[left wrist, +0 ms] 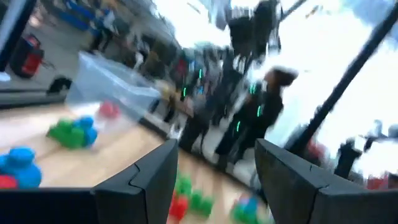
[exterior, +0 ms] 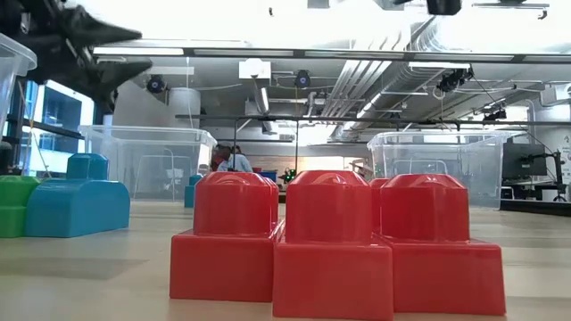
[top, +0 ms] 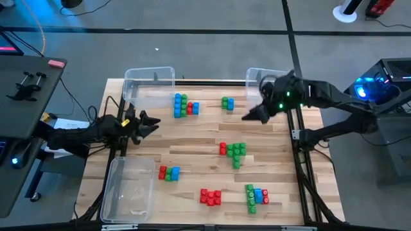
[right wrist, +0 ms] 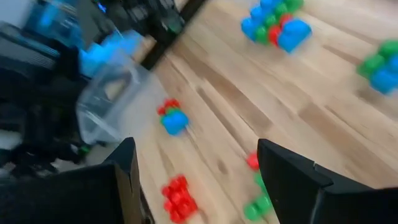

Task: Sort blocks
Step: Put the red game piece into the top left transparent bin

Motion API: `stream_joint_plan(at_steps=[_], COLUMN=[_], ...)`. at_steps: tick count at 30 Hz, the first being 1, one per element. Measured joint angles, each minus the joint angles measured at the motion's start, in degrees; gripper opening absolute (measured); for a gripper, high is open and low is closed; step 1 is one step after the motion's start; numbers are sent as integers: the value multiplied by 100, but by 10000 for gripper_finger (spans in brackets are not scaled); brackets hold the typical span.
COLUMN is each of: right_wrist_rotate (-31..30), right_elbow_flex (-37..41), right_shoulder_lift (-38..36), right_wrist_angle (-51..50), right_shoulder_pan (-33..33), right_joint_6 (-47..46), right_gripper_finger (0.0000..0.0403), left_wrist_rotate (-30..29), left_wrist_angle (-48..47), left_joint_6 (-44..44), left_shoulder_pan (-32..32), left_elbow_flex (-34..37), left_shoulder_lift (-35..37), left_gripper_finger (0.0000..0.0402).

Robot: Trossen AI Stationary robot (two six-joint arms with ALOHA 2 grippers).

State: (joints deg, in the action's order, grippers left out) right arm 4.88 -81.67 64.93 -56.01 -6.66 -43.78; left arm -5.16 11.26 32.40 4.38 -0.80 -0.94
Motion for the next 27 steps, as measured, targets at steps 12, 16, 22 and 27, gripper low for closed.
stream_joint_plan(at_steps=[12,16,22,27], right_wrist_rotate=[-1645,-1622,-1441,-1432], right_elbow_flex=[2,2,4,4], right_shoulder_lift=[4,4,4,4], right_wrist_angle=[-1120,-1253,-1463,-1435], right_shoulder_pan=[1004,992,1156,1382], right_joint_6=[161,515,749,969], right_gripper_finger=[209,209,209,209], left_wrist_rotate=[-887,-973,-580,-414], left_wrist_angle=[-598,-2484,-3094,-1808], left_joint_6=[-975,-1286,-310,175], left_shoulder_pan=[3,9,2,5], left_elbow_flex=[-2232,-3761,-4739,-4749], left_shoulder_lift=[-2203,-3557,-4946,-5890], left_gripper_finger=[200,200,200,200])
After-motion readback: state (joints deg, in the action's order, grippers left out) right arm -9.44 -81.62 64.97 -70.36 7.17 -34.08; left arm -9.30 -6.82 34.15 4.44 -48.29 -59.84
